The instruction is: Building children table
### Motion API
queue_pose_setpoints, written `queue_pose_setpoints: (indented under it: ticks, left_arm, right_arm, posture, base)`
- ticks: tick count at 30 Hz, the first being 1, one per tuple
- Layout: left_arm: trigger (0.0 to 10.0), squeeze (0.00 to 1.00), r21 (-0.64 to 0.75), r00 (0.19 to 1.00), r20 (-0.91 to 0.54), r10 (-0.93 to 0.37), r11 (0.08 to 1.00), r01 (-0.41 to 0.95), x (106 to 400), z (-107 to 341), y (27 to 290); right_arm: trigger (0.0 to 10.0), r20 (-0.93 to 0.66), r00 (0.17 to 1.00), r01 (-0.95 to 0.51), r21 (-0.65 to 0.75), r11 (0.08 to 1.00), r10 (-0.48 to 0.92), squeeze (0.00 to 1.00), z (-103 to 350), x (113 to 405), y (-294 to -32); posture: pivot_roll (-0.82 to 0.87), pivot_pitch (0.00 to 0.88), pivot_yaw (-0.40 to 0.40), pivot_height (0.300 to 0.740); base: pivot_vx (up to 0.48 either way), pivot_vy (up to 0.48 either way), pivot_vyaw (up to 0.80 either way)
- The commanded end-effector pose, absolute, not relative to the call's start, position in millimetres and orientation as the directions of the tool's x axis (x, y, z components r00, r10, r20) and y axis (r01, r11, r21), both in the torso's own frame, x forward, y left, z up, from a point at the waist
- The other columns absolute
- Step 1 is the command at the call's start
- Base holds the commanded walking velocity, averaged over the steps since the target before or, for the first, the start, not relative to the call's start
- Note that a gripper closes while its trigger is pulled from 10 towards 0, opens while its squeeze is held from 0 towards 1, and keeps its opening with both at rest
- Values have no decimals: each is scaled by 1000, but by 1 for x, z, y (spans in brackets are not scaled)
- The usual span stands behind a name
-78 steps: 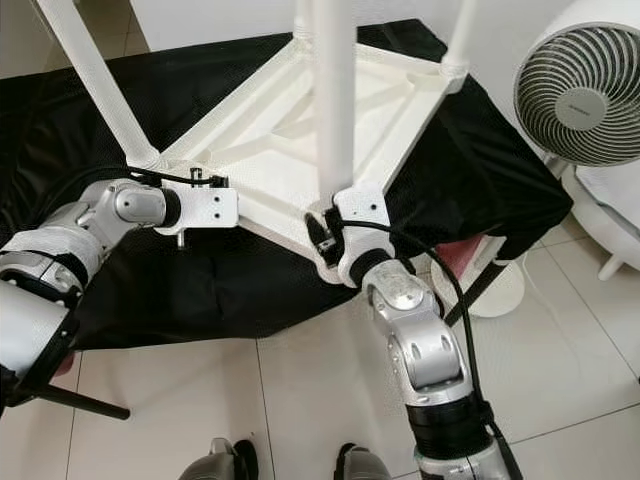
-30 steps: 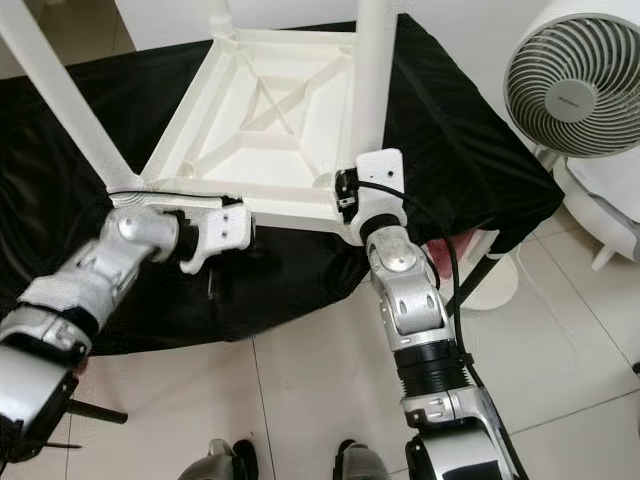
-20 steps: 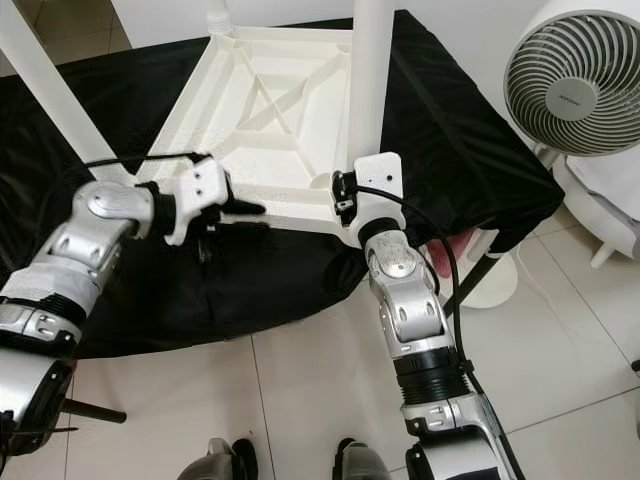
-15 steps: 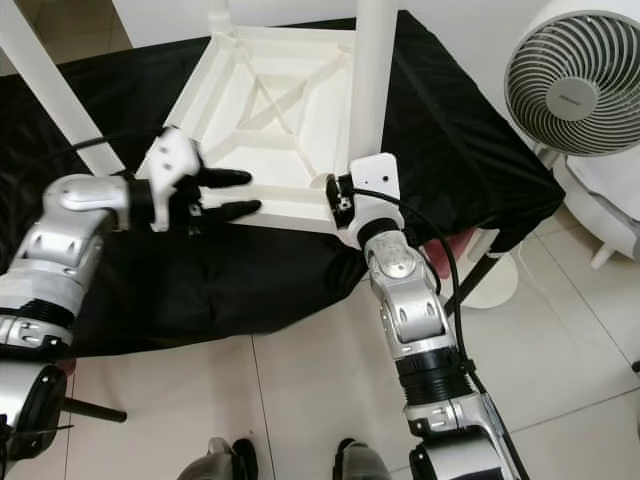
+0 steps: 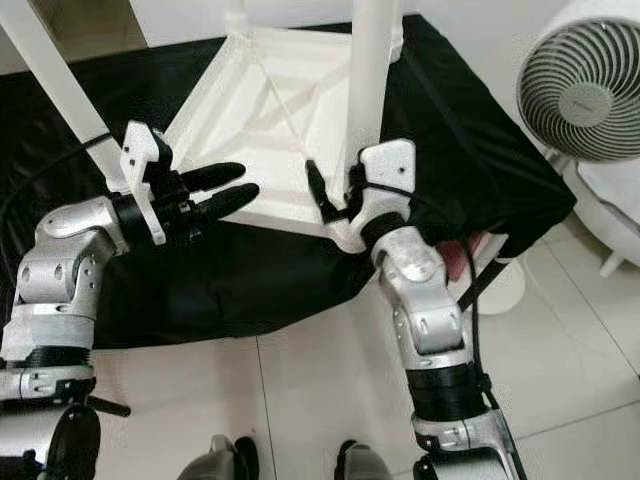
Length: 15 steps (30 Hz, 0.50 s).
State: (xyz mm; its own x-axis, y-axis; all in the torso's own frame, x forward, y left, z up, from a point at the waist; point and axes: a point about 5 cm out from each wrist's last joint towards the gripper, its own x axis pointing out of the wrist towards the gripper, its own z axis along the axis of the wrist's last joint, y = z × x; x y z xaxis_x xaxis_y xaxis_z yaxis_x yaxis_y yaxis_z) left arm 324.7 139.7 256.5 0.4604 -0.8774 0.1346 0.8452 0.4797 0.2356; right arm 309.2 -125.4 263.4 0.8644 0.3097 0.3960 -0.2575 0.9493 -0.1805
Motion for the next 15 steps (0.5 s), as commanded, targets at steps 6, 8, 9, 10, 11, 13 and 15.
queue_pose_setpoints:
  ticks: [6,8,9,10,11,13,15]
  left_arm:
    - [10000,0,122,874,220,-433,901,416,337,258,160]
    - [10000,0,122,874,220,-433,901,416,337,258,160]
    - [10000,0,110,876,213,-433,901,419,336,257,159]
    - [10000,0,106,879,199,-433,901,420,332,254,158]
    - [10000,0,106,879,199,-433,901,420,332,254,158]
    - [10000,0,84,888,169,-428,904,419,326,248,157]
    - [10000,0,48,898,160,-410,912,408,323,244,160]
  right_arm:
    - [10000,373,897,-183,-170,968,235,0,252,291,-145]
    - [10000,373,897,-183,-170,968,235,0,252,291,-145]
    - [10000,366,899,-184,-183,966,241,0,249,286,-147]
    - [10000,358,900,-189,-193,963,248,0,245,279,-148]
    - [10000,358,900,-189,-193,963,248,0,245,279,-148]
    - [10000,348,900,-196,-212,957,261,0,240,267,-149]
    - [10000,339,901,-203,-221,954,270,0,238,262,-150]
  posture:
    - [-109,131,69,740]
    - [-109,131,69,740]
    - [-109,128,67,740]
    - [-110,125,67,740]
    - [-110,125,67,740]
    - [-112,120,64,740]
    - [-122,114,69,740]
  base:
    - [0,0,0]
    - [0,0,0]
    - [0,0,0]
    - [0,0,0]
    - [0,0,0]
    - [0,0,0]
    - [0,0,0]
